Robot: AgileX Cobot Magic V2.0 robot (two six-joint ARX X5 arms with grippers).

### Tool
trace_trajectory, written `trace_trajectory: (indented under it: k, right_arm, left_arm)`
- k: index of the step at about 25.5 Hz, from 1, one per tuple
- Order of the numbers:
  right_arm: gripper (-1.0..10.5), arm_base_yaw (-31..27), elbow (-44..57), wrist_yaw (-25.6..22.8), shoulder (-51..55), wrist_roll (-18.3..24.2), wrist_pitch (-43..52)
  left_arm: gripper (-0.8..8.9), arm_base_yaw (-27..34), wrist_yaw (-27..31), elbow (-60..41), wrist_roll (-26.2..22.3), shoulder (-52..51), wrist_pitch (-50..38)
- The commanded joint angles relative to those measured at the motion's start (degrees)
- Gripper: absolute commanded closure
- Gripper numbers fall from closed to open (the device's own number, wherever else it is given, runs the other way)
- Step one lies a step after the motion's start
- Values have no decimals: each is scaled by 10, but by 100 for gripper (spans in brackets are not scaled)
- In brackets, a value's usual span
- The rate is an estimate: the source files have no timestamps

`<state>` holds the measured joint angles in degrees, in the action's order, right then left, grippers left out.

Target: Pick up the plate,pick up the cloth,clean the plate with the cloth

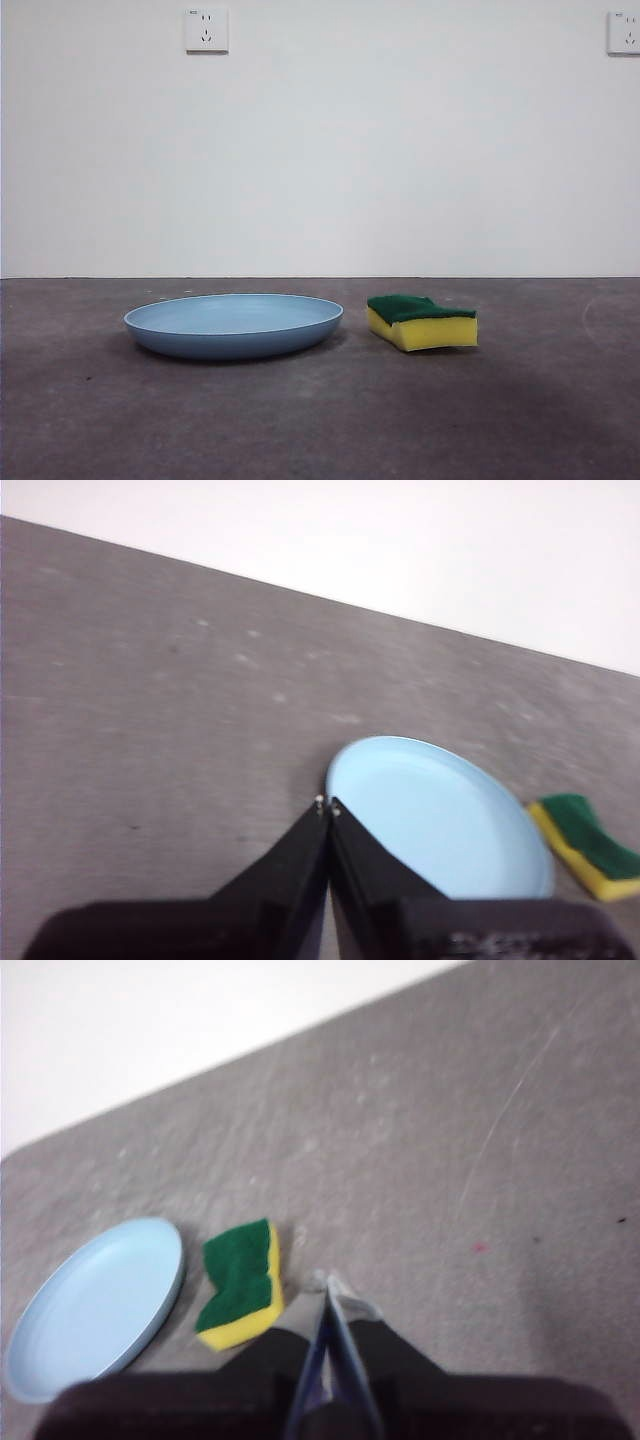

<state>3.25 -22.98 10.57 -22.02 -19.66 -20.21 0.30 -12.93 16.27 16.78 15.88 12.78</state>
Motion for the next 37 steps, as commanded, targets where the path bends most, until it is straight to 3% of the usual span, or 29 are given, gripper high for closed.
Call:
trace_trajectory:
  k: [1, 7, 11, 14, 15, 16, 18, 19, 24, 28, 37]
  right_arm:
    - [957, -1, -63, 24, -68, 45, -29]
    - [947, -1, -196, 45, -212, 141, -149]
    - [945, -1, -276, 45, -297, 177, -247]
    - [925, -1, -311, 45, -337, 179, -275]
    - [843, -1, -318, 45, -347, 178, -275]
    - [724, -1, -322, 45, -351, 178, -274]
    - [534, -1, -324, 45, -353, 178, -274]
    - [507, -1, -324, 45, -353, 178, -274]
    - [506, 0, -324, 46, -352, 165, -274]
    - [506, 10, -324, 47, -352, 154, -274]
    - [506, 15, -324, 65, -352, 148, -275]
  left_arm:
    - [821, 2, -36, 52, -9, 64, 19]
    - [821, 1, -129, 170, -87, 197, 99]
    - [818, 0, -133, 243, -116, 269, 198]
    - [815, 0, -133, 279, -131, 306, 252]
    - [801, 0, -134, 288, -141, 319, 262]
    - [721, 0, -139, 288, -141, 325, 261]
    - [451, -1, -146, 288, -130, 337, 250]
    - [405, -3, -146, 288, -122, 341, 243]
    - [406, -25, -144, 289, -75, 413, 163]
    - [409, -53, -139, 334, -73, 539, 120]
    - [409, -93, -33, 491, -80, 807, 103]
